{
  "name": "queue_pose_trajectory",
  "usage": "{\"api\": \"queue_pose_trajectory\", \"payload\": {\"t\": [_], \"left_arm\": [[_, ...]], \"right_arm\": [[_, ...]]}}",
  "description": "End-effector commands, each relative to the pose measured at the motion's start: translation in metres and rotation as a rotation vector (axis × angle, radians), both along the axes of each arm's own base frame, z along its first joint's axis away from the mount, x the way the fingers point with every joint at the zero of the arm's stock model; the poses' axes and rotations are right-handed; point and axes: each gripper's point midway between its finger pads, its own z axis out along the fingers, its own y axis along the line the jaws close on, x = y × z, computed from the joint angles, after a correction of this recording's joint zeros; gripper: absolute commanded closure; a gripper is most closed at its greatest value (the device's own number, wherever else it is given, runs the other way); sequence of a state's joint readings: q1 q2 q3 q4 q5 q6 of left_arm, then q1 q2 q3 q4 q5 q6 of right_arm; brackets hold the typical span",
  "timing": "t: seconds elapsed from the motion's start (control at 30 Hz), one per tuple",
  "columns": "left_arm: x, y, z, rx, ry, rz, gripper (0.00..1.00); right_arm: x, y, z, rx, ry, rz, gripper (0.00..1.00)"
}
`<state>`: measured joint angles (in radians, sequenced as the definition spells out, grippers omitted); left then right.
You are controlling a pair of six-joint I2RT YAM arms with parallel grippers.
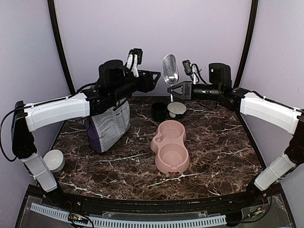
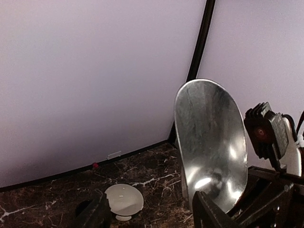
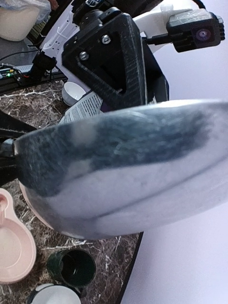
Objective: Serve the pet food
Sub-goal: Pass from the left arm to the right, then pass from the right arm to the left
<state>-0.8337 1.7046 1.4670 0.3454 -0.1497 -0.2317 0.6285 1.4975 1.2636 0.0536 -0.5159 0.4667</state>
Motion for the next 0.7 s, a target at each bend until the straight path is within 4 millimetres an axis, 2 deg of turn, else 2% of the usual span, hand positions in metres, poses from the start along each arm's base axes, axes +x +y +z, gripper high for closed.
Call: {"api": "queue_pose_trajectory", "payload": {"t": [0.0, 0.17, 0.37, 0.67], "left_arm": [[-0.035, 0.019, 0.031, 0.14, -0.119, -0.14, 0.39], [-0.069, 0.025, 0.034, 0.335, -0.199, -0.277, 0.39], [-0.1, 0.037, 0.03, 0.48, -0.231, -0.406, 0.38], [-0.127, 0.041, 0.016, 0.546, -0.211, -0.577, 0.39]], "right_arm": [[-0.008, -0.021, -0.008, -0.131, -0.108, 0.055, 1.0], [-0.024, -0.024, -0.029, -0.23, -0.143, 0.158, 1.0], [-0.052, -0.016, -0.041, -0.283, -0.198, 0.318, 1.0], [-0.086, 0.004, -0.066, -0.357, -0.182, 0.514, 1.0]]}}
